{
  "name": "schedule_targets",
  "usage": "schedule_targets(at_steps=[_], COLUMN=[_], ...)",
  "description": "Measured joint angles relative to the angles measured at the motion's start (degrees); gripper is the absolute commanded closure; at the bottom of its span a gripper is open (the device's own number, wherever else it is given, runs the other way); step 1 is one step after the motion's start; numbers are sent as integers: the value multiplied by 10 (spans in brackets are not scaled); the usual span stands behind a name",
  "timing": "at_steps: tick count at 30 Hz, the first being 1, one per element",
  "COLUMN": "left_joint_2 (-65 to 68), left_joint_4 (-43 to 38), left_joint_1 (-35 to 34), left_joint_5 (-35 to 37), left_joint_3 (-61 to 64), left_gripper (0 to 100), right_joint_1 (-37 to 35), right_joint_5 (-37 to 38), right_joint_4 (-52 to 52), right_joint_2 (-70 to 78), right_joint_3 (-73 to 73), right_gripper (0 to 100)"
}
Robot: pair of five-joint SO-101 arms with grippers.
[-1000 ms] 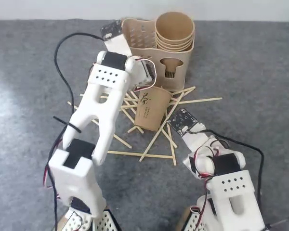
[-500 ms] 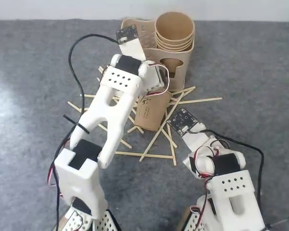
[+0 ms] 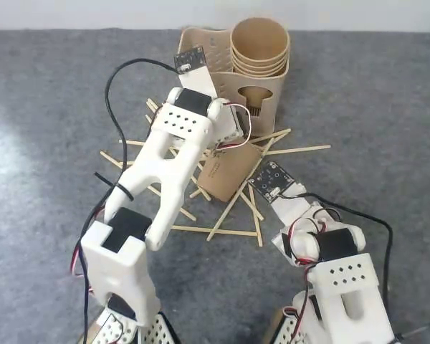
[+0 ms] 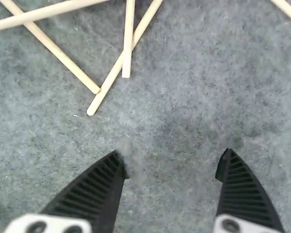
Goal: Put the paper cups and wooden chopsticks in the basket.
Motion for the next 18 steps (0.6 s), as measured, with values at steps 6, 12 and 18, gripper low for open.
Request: schedule_targets(at_steps=[6,12,18], left_joint_2=[0,0,0], left_joint_4=[7,40,84], left_joint_1=[0,0,0], left_joint_5=[-2,-61,-89], left_joint_3=[0,0,0], left_gripper=[988,988,988], right_joint_1=[0,0,0], right_joint_5=[0,0,0], right_joint_4=[0,0,0], right_joint_2=[0,0,0], right_joint_3=[0,0,0], right_gripper=[717,717,717])
